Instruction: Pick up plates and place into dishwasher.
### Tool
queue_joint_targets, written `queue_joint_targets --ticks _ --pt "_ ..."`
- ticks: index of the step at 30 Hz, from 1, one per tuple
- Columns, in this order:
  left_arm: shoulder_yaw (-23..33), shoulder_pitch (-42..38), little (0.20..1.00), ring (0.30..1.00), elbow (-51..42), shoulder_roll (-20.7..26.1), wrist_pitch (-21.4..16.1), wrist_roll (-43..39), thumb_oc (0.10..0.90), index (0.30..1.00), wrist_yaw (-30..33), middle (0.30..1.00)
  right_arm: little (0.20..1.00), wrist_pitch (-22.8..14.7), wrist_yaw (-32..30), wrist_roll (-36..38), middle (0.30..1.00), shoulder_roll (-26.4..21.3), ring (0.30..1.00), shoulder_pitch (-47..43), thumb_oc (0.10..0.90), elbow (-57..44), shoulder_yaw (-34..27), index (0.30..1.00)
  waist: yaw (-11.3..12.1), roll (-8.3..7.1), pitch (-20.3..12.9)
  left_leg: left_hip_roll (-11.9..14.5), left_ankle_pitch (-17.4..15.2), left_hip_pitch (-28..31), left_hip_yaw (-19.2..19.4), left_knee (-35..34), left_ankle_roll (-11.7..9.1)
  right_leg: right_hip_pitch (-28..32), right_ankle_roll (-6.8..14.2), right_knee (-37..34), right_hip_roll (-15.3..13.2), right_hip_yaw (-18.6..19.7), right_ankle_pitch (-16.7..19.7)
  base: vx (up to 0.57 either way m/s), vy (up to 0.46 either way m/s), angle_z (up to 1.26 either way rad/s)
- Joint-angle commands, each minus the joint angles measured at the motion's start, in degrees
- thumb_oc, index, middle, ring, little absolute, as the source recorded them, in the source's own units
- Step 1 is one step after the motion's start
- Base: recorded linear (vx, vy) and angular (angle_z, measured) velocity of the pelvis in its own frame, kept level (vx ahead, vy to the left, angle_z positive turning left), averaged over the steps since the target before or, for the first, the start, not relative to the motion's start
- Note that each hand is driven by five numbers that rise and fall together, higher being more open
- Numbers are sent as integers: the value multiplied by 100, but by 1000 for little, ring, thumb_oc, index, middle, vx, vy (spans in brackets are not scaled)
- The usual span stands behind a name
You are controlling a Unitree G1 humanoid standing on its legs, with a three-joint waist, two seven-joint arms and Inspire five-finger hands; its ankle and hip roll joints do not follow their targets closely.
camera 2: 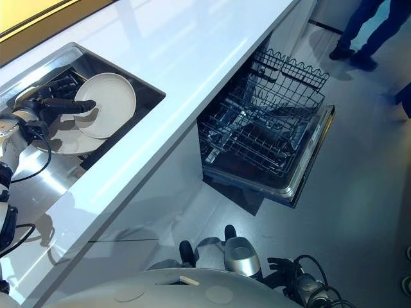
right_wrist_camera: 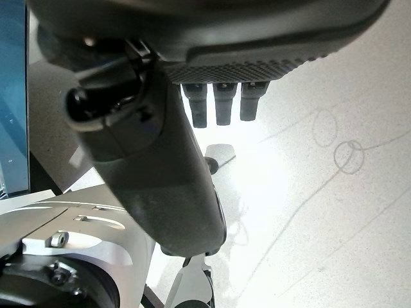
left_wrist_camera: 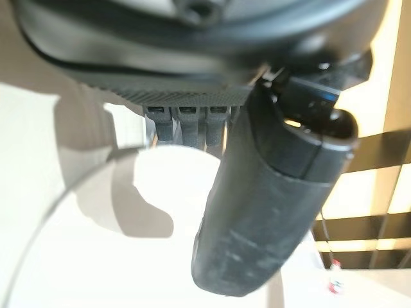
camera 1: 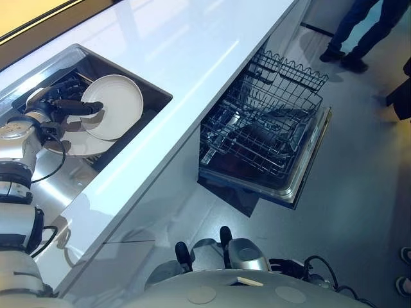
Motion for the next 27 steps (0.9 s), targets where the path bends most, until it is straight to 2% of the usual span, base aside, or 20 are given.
queue_joint_targets --ticks 1,2,3,4,6,7,8,10,14,15,16,17,25,27 --pt "410 -958 900 900 -9 155 -215 -843 800 900 -501 900 900 -159 45 -42 900 -380 900 185 800 -9 33 900 -190 372 -255 -168 -842 -408 490 728 43 -535 793 699 -26 177 89 17 2 -3" --pt "422 -958 900 900 -41 136 -177 -943 800 900 -568 900 900 -156 46 -49 900 -377 900 177 800 -3 29 900 -190 378 -257 -168 -843 -402 495 725 42 -537 797 698 -27 173 93 23 5 -4" --pt "425 -946 546 596 -72 107 -172 -1116 446 596 -654 596 900 -164 44 -67 900 -372 900 166 800 13 19 900 -185 389 -251 -170 -842 -395 487 718 39 -542 800 700 -29 158 104 0 0 0" --pt "446 -939 494 552 -79 107 -192 -1194 394 552 -706 552 900 -164 44 -85 900 -368 900 159 800 11 28 900 -187 392 -251 -172 -841 -391 496 714 40 -540 799 689 -28 164 109 0 0 0" --pt "497 -924 274 364 -110 113 -201 -1324 174 364 -694 364 900 -132 44 -89 900 -364 900 163 800 -25 46 900 -183 388 -253 -172 -844 -387 509 722 39 -532 806 679 -34 155 115 0 0 0" --pt "530 -920 260 352 -102 124 -203 -1311 160 352 -688 352 900 -121 42 -92 900 -361 900 167 800 -34 49 900 -181 386 -256 -170 -853 -380 515 723 42 -531 808 682 -38 140 115 0 0 0" --pt "562 -914 365 441 -77 136 -205 -1287 265 441 -693 441 900 -121 40 -106 900 -359 900 174 800 -34 45 900 -189 387 -247 -171 -853 -358 510 718 43 -517 811 688 -42 128 114 7 -8 -3" --pt "596 -923 469 531 29 168 -225 -1151 369 531 -760 531 900 -114 47 -152 900 -350 900 186 800 -26 37 900 -189 392 -272 -163 -859 -350 523 719 40 -517 817 691 -47 115 125 17 -11 -3" --pt "621 -968 436 502 184 257 -213 -1138 336 502 -920 502 900 -127 38 -193 900 -333 900 214 800 -14 33 900 -184 389 -299 -163 -868 -340 518 739 44 -494 822 700 -52 93 127 0 0 0" --pt "624 -973 354 432 202 260 -220 -1108 254 432 -924 432 900 -148 37 -205 900 -333 900 228 800 -7 30 900 -195 389 -295 -173 -890 -303 488 736 51 -459 830 722 -56 79 86 0 0 0" --pt "634 -966 225 321 205 273 -253 -1043 125 321 -895 321 900 -167 33 -224 900 -321 900 231 800 6 27 900 -184 387 -317 -167 -874 -323 497 734 45 -477 822 704 -49 94 123 0 0 0" --pt "635 -963 200 300 200 273 -263 -1016 100 300 -873 300 900 -168 31 -230 900 -317 900 234 800 3 25 900 -182 388 -325 -167 -877 -320 493 731 45 -476 824 705 -48 96 120 0 0 0" --pt "530 -1106 200 300 217 416 -650 -451 100 300 -556 300 900 -327 -82 37 900 -312 900 183 800 -53 6 900 -150 406 -381 -172 -852 -276 422 681 31 -401 806 663 -31 90 99 -12 -13 -3" --pt "431 -1218 200 300 -29 551 -969 -177 100 300 -82 300 900 -563 -270 636 900 -391 900 100 800 -233 -108 900 -145 404 -372 -173 -853 -221 394 653 13 -332 803 663 -33 91 77 -69 -44 -4"
